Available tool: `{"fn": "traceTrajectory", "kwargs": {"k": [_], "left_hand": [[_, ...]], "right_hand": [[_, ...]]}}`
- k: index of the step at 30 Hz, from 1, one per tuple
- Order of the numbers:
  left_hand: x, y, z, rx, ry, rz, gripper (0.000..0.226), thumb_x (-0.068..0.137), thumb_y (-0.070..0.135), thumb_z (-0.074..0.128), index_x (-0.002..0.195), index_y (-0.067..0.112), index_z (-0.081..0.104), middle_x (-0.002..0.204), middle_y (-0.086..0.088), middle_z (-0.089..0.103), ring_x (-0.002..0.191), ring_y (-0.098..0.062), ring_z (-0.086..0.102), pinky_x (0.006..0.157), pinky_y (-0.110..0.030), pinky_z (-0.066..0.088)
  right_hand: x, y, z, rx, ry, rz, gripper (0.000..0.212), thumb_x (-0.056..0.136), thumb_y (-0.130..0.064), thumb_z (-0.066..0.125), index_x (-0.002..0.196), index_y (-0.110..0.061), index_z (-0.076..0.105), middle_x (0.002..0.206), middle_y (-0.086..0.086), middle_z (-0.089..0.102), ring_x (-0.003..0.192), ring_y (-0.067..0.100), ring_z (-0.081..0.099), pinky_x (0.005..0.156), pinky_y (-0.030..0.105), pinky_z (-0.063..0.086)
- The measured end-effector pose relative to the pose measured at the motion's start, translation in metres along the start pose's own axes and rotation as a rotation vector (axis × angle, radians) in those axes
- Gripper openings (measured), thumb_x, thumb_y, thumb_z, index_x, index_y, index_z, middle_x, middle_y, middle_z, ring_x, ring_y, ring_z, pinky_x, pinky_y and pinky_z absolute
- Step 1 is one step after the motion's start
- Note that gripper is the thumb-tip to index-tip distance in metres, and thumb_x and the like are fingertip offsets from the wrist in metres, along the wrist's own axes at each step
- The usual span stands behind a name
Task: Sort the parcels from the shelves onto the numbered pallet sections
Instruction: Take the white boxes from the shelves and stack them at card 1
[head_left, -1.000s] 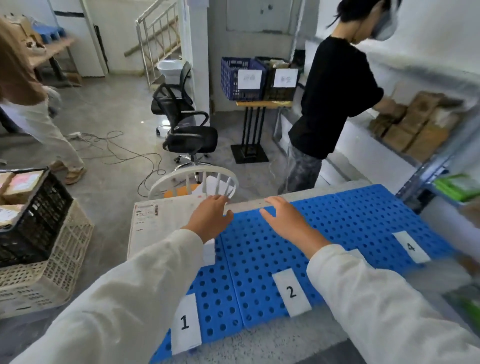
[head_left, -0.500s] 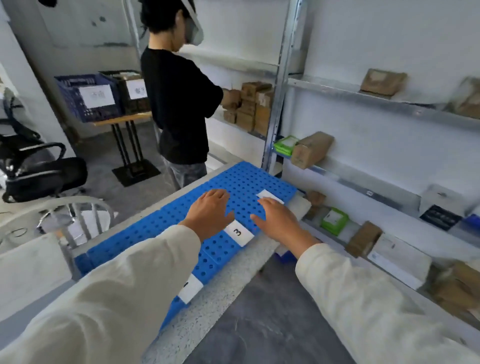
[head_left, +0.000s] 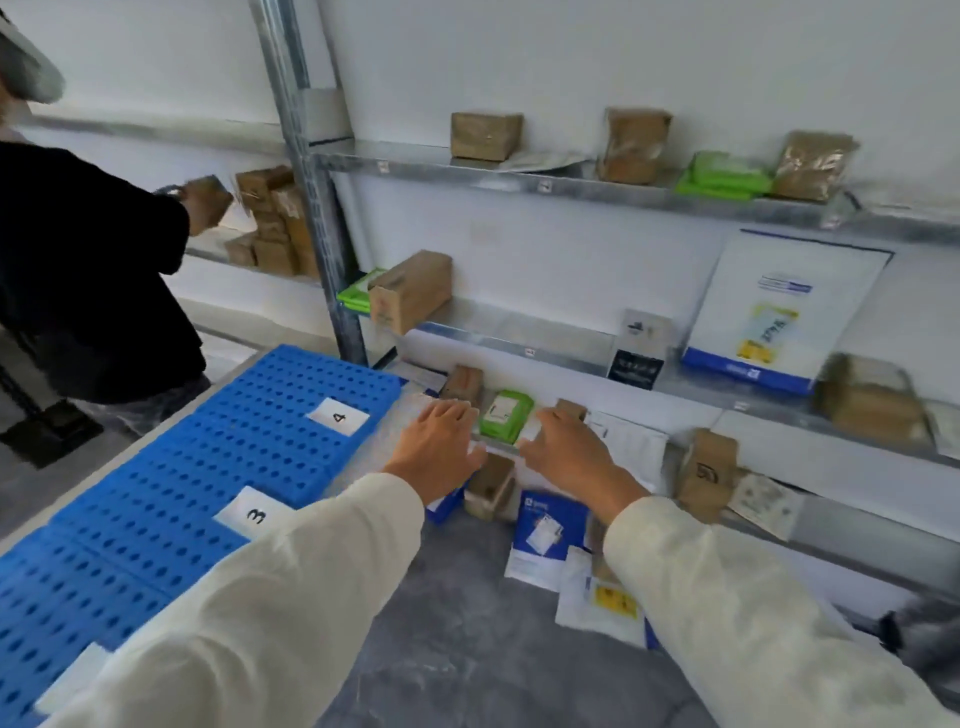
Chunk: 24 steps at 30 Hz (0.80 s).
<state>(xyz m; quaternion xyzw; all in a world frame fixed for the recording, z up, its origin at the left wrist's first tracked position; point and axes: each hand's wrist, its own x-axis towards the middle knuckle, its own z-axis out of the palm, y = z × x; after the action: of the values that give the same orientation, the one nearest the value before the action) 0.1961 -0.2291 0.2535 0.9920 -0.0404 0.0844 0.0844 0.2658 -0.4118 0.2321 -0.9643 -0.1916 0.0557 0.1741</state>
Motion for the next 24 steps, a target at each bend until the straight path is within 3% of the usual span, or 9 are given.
{"fn": "traceTrajectory", "kwargs": {"k": [2, 12, 19, 24], "left_hand": [[0.015, 0.028, 0.018, 0.020, -0.035, 0.015, 0.055, 0.093, 0.040, 0.049, 0.140, 0.013, 0.042, 0.146, -0.003, 0.042, 0.136, -0.020, 0.034, 0.113, -0.029, 0.021], [0.109, 0.107, 0.097, -0.034, -0.166, 0.133, 0.044, 0.094, 0.030, 0.046, 0.133, 0.011, 0.046, 0.138, -0.004, 0.048, 0.130, -0.021, 0.040, 0.110, -0.032, 0.031], [0.196, 0.109, 0.185, -0.053, -0.220, 0.179, 0.041, 0.093, 0.032, 0.047, 0.129, 0.012, 0.048, 0.134, -0.003, 0.050, 0.126, -0.021, 0.042, 0.107, -0.033, 0.035], [0.248, 0.099, 0.257, -0.019, -0.265, 0.229, 0.044, 0.095, 0.035, 0.045, 0.132, 0.011, 0.047, 0.137, -0.005, 0.048, 0.129, -0.022, 0.040, 0.111, -0.032, 0.026]], "right_hand": [[-0.005, 0.032, -0.001, 0.037, 0.007, 0.036, 0.049, 0.090, -0.050, 0.050, 0.125, -0.016, 0.051, 0.126, 0.007, 0.058, 0.109, 0.027, 0.057, 0.087, 0.038, 0.049], [0.001, 0.160, 0.011, 0.051, 0.001, 0.231, 0.062, 0.094, -0.049, 0.044, 0.145, -0.015, 0.036, 0.149, 0.004, 0.041, 0.135, 0.023, 0.040, 0.110, 0.036, 0.034], [0.064, 0.227, 0.031, 0.012, -0.040, 0.393, 0.056, 0.094, -0.045, 0.048, 0.142, -0.017, 0.039, 0.142, 0.003, 0.047, 0.127, 0.022, 0.047, 0.104, 0.038, 0.042], [0.128, 0.263, 0.057, -0.009, -0.109, 0.451, 0.048, 0.095, -0.043, 0.050, 0.135, -0.017, 0.044, 0.134, 0.004, 0.051, 0.119, 0.022, 0.051, 0.094, 0.034, 0.043]]}}
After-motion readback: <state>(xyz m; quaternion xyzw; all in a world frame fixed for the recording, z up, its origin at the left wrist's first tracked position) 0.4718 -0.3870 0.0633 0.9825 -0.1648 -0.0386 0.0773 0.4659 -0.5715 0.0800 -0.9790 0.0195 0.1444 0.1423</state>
